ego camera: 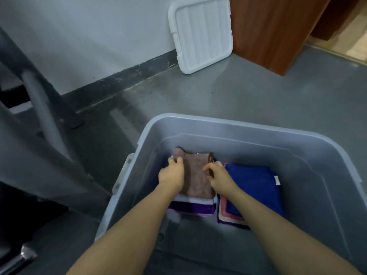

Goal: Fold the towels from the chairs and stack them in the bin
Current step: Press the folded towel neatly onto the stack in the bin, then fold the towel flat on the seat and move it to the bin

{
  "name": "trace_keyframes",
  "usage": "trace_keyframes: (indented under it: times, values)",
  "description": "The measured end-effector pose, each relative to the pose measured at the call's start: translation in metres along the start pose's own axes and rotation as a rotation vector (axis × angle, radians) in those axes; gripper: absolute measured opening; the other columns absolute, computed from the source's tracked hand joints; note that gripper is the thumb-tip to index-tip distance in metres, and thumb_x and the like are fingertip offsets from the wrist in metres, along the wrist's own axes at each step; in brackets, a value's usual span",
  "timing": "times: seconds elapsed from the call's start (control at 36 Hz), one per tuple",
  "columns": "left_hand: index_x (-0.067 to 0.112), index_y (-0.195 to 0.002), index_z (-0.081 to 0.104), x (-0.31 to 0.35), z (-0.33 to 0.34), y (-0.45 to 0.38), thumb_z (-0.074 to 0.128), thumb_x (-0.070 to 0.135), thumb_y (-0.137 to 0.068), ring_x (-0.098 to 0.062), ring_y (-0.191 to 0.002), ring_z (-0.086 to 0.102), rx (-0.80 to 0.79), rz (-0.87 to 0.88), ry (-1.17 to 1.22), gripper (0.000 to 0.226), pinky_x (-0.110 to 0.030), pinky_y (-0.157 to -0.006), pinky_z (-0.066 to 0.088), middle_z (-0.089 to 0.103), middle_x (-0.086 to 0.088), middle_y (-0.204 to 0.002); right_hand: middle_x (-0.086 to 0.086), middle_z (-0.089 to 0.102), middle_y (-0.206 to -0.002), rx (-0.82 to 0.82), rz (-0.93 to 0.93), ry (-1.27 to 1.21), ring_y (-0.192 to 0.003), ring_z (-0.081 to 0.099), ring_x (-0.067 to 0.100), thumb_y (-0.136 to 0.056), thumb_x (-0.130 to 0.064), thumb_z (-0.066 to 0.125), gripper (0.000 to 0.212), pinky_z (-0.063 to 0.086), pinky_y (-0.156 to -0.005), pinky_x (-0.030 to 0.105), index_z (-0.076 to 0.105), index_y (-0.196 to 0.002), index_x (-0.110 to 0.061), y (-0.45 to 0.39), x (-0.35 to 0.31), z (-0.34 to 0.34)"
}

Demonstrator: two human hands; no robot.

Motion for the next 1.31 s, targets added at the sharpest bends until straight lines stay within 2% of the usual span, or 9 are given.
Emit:
trace_keyframes:
  times: [0.14, 0.19, 0.28, 0.42, 0.56, 0.72, 0.89, 1.14, 1.31]
  values:
    - [0.013, -0.142, 0.023, -0.010, 0.017, -0.005, 0.039, 0.000, -0.093, -0.036, -0.100, 0.058, -0.063, -0.048, 0.033, 0.053, -0.037, -0.071, 0.043, 0.023, -0.019, -0.146, 0.014, 0.036, -0.132, -0.042, 0.081, 0.031, -0.111, 0.047, 0.027, -0.095, 0.000, 0.043, 0.044, 0.038, -0.085, 0.022, 0.041, -0.137, -0.012, -0.002, 0.006, 0.014]
    - [0.014, -0.144, 0.021, -0.009, 0.019, -0.006, 0.039, 0.002, -0.094, -0.035, -0.102, 0.058, -0.082, -0.054, 0.040, 0.055, -0.038, -0.072, 0.043, 0.021, -0.020, -0.147, 0.013, 0.027, -0.142, -0.097, 0.134, 0.171, -0.111, 0.049, 0.031, -0.097, -0.007, 0.041, 0.058, 0.043, -0.076, 0.033, 0.021, -0.149, -0.022, -0.003, 0.011, 0.017]
    - [0.015, -0.142, 0.023, -0.007, 0.017, -0.003, 0.045, 0.009, -0.092, -0.035, -0.114, 0.049, -0.091, -0.051, -0.026, 0.055, -0.038, -0.085, 0.041, 0.021, -0.019, -0.144, 0.016, 0.022, -0.142, -0.104, 0.190, 0.416, -0.110, 0.048, 0.034, -0.098, -0.015, 0.040, 0.066, 0.041, -0.072, 0.033, 0.007, -0.151, -0.034, -0.002, 0.009, 0.020]
    - [0.012, -0.138, 0.034, -0.007, 0.005, 0.006, 0.047, 0.015, -0.092, -0.035, -0.133, 0.026, -0.051, 0.010, -0.141, 0.048, -0.040, -0.107, 0.027, 0.018, -0.016, -0.148, 0.015, 0.030, -0.128, 0.002, 0.188, 0.381, -0.101, 0.048, 0.032, -0.094, -0.010, 0.042, 0.058, 0.040, -0.065, 0.032, 0.025, -0.147, -0.029, 0.005, -0.008, 0.012]
    - [0.006, -0.130, 0.047, -0.009, -0.024, 0.024, 0.039, 0.018, -0.097, -0.033, -0.124, 0.042, 0.062, 0.050, -0.002, 0.036, -0.039, -0.099, 0.034, 0.043, -0.014, -0.135, 0.015, 0.035, -0.118, 0.086, 0.145, 0.273, -0.084, 0.045, 0.029, -0.092, -0.009, 0.043, 0.043, 0.037, -0.062, 0.032, 0.039, -0.135, -0.015, 0.018, -0.033, -0.007]
    - [0.007, -0.110, 0.057, -0.008, -0.074, 0.069, 0.038, 0.016, -0.095, -0.035, -0.110, 0.055, 0.234, 0.106, 0.136, 0.025, -0.036, -0.090, 0.041, 0.058, -0.013, -0.120, 0.012, 0.040, -0.117, 0.163, 0.092, 0.284, -0.098, 0.053, 0.034, -0.094, -0.015, 0.044, 0.024, 0.044, -0.071, 0.037, 0.045, -0.117, -0.008, 0.046, -0.081, -0.041]
    - [0.005, -0.109, 0.058, -0.018, -0.130, 0.121, 0.038, 0.018, -0.096, -0.035, -0.109, 0.057, 0.366, 0.094, 0.240, 0.028, -0.036, -0.087, 0.045, 0.059, -0.016, -0.120, 0.014, 0.049, -0.123, 0.248, -0.018, 0.226, -0.113, 0.051, 0.032, -0.092, -0.013, 0.046, 0.031, 0.044, -0.093, 0.041, 0.049, -0.122, -0.006, 0.078, -0.141, -0.075]
    - [0.011, -0.086, 0.052, -0.063, -0.212, 0.200, 0.038, 0.020, -0.094, -0.032, -0.094, 0.059, 0.580, 0.147, 0.307, 0.018, -0.034, -0.073, 0.045, 0.063, -0.013, -0.104, 0.008, 0.062, -0.112, 0.370, -0.190, 0.190, -0.101, 0.057, 0.028, -0.095, -0.018, 0.042, 0.025, 0.047, -0.083, 0.037, 0.055, -0.115, -0.012, 0.125, -0.253, -0.103]
    - [0.008, -0.098, 0.060, -0.115, -0.260, 0.261, 0.038, 0.021, -0.094, -0.033, -0.091, 0.059, 0.786, 0.139, 0.328, 0.026, -0.035, -0.073, 0.047, 0.064, -0.012, -0.102, 0.012, 0.065, -0.102, 0.436, -0.384, 0.088, -0.087, 0.057, 0.024, -0.093, -0.014, 0.043, 0.023, 0.048, -0.080, 0.037, 0.057, -0.112, -0.010, 0.155, -0.342, -0.096]
Point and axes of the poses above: each hand's wrist, its own y-axis away from the middle knuckle, its own z-axis out of the palm, x = y × z, the point moved 2 cm from there along -y, towards the middle knuckle
